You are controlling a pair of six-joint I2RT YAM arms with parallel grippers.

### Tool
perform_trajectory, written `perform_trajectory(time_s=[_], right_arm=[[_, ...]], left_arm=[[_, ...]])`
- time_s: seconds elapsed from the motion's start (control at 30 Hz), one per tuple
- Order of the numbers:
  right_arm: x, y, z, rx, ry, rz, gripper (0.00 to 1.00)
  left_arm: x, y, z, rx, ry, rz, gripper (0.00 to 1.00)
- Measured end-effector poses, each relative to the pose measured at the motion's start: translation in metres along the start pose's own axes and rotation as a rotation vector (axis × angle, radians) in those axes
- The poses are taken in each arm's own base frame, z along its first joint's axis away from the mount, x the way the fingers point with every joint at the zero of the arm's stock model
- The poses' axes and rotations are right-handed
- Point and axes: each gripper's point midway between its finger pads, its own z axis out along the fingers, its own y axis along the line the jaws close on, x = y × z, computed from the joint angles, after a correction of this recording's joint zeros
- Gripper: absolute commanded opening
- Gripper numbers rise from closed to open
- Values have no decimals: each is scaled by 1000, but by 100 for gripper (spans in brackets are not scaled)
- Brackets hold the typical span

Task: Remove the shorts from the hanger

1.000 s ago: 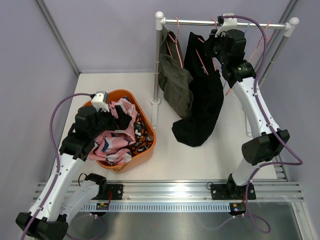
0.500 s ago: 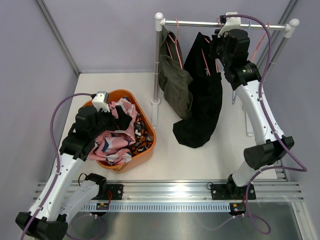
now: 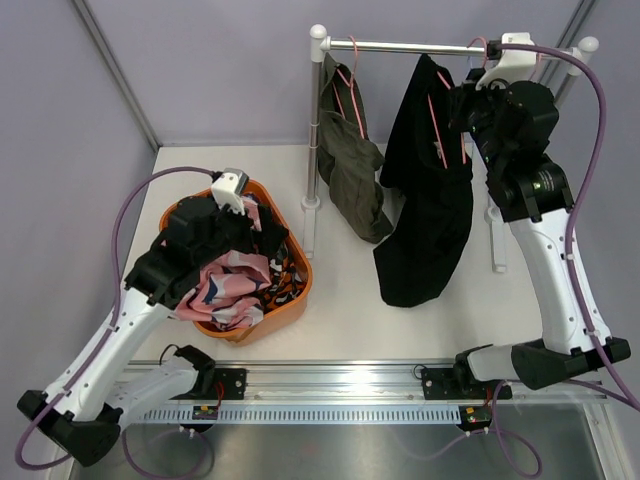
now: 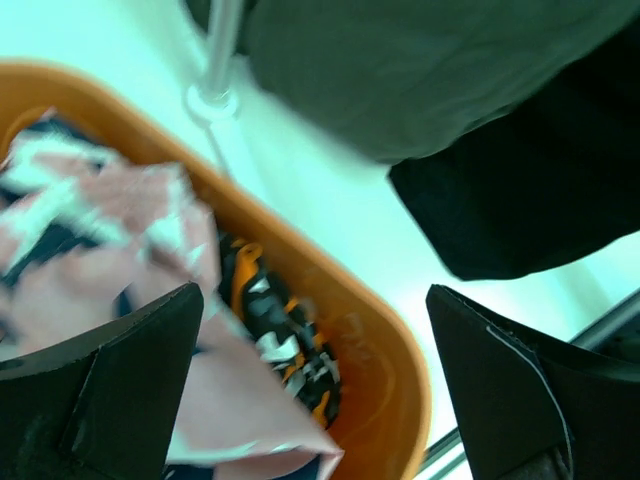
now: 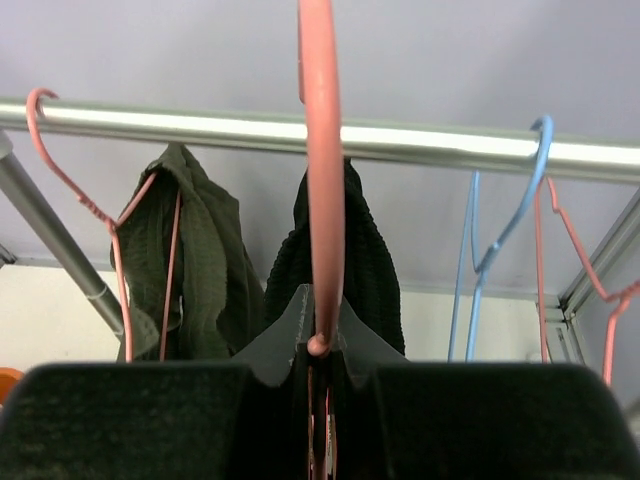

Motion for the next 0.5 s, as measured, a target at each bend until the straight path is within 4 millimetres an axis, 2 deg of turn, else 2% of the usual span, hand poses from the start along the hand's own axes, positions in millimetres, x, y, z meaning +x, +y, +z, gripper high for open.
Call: perform_trajectory(time_s=[0.17,0.27,0.5], right_arm=[[28,-2,-22,-3,89,25,0],[44,-4,-41,0,146,42,0],[63,-5,-111,-26,211,99,0]], left_arm=[[-32,-47,1,79,-45,62,99],[-43,-75,4,115,-57,92,99],[-59,-157,32,181,-86,181,99]])
